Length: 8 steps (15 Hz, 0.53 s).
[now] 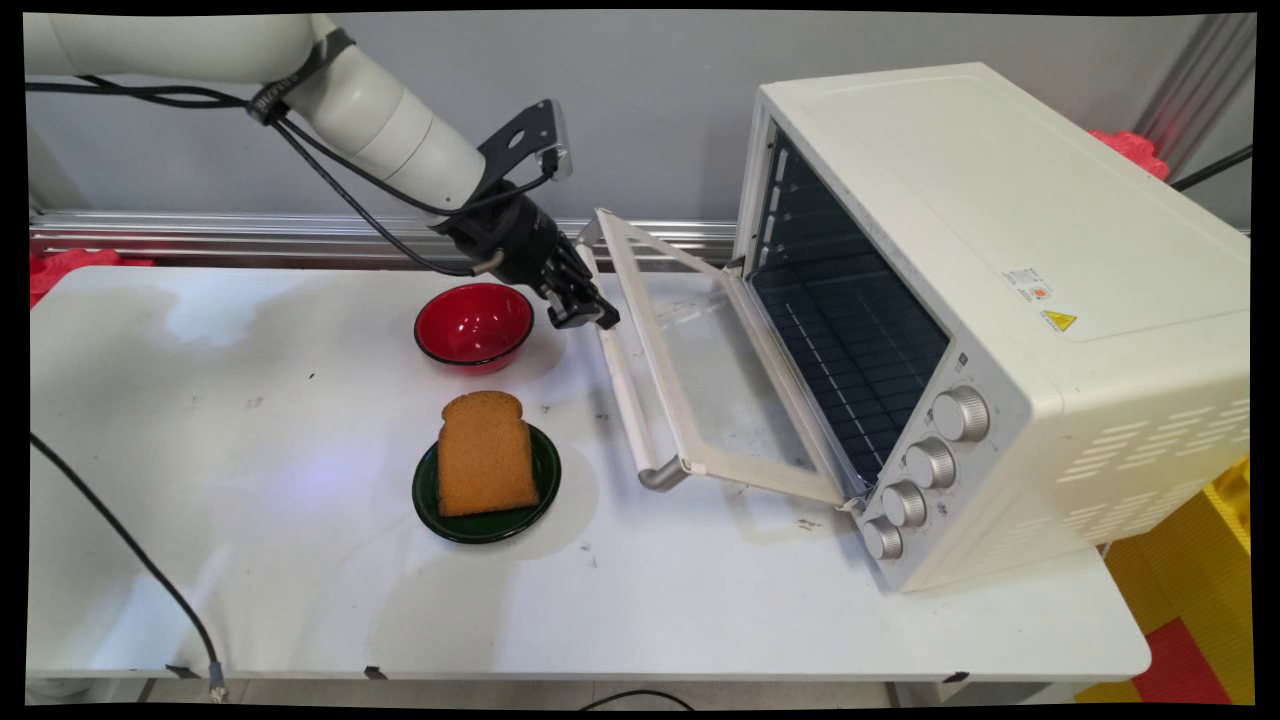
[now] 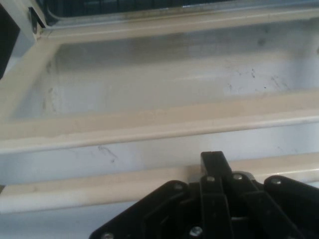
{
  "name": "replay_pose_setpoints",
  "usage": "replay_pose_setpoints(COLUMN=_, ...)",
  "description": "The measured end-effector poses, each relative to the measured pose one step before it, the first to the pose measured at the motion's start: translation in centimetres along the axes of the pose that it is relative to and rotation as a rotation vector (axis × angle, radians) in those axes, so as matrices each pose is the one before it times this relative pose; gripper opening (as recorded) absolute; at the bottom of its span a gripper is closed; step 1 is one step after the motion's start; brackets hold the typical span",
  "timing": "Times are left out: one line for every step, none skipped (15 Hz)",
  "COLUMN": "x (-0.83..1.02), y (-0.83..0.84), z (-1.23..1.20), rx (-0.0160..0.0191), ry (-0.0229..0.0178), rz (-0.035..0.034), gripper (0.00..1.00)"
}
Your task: Open the oven
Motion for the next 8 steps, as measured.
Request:
replay_pose_setpoints(x=-0.179, y=-0.029, z=0.05, rx=-0.00086, ry=0.00026, rz=-0.00045, gripper=0.0)
replay_pose_setpoints(x=-0.22, y=-0.053, z=0.092, rx=-0.00119, ry=0.00053, rz=-0.00062, gripper=0.0)
replay_pose_setpoints(x=-0.158, y=-0.044, z=0.088, rx=-0.0012, ry=0.00007, rz=-0.0003, gripper=0.0)
replay_pose_setpoints(x=-0.147, y=-0.048, z=0.082, rx=-0.00093, ry=0.00043, rz=-0.00038, gripper=0.0)
replay_pose_setpoints(x=-0.169, y=-0.053, z=0.091, rx=-0.00086, ry=0.00066, rz=-0.00025, gripper=0.0)
replay_pose_setpoints(x=-0.174, y=-0.062, z=0.101, rx=-0.00097, ry=0.00018, rz=-0.00042, gripper=0.0)
replay_pose_setpoints(x=-0.185, y=-0.061, z=0.09, rx=-0.00085, ry=-0.00002, rz=-0.0007, gripper=0.0)
replay_pose_setpoints(x=-0.142, y=-0.039, z=0.075, rx=-0.00094, ry=0.00005, rz=-0.00041, gripper=0.0)
